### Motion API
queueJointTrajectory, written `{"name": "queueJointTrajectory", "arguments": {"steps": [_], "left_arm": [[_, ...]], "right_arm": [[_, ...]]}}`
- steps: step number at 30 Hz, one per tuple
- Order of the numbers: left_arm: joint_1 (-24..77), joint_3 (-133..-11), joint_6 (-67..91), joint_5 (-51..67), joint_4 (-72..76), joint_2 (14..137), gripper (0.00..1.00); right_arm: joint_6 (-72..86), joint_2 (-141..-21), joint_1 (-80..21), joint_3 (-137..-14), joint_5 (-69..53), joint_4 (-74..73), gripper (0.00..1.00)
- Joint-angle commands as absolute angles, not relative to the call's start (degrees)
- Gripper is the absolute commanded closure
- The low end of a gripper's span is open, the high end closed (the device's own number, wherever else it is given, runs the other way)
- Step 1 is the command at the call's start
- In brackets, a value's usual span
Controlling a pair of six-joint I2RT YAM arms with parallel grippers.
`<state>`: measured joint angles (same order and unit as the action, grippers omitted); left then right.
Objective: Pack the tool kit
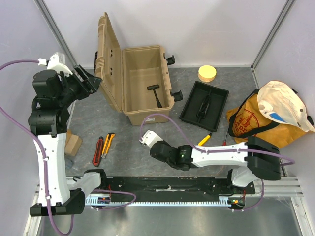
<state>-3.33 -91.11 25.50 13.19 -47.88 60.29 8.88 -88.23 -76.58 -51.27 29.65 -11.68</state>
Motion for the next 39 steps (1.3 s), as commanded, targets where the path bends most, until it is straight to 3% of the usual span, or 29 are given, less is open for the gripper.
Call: {"name": "queueJointTrajectory", "arguments": {"steps": [1, 17, 22, 28, 39], "left_arm": [[-3.2, -91.2, 23.6, 13.4, -47.4, 58.8, 0.28], [-3.1, -91.8, 23.6, 13.1, -47.4, 59.3, 0.28], [-3.2, -91.9, 23.8, 13.2, -46.9, 60.0, 0.28], [-3.2, -92.4, 23.8, 13.0, -46.9, 59.9, 0.28], [-3.1, -94.9, 24.5, 12.3, -46.8, 60.4, 0.28]], "right_arm": [[6.1, -81.7, -77.3, -55.6, 38.8, -11.4, 1.00], [0.5, -73.2, -77.3, -61.8, 39.4, -12.5, 1.00], [-2.5, -73.1, -77.3, -63.9, 45.0, -9.8, 1.00], [-6.6, -77.5, -73.5, -69.8, 47.3, -3.9, 1.00], [-8.7, -96.0, -55.5, -90.1, 33.9, 9.9, 1.00]]}}
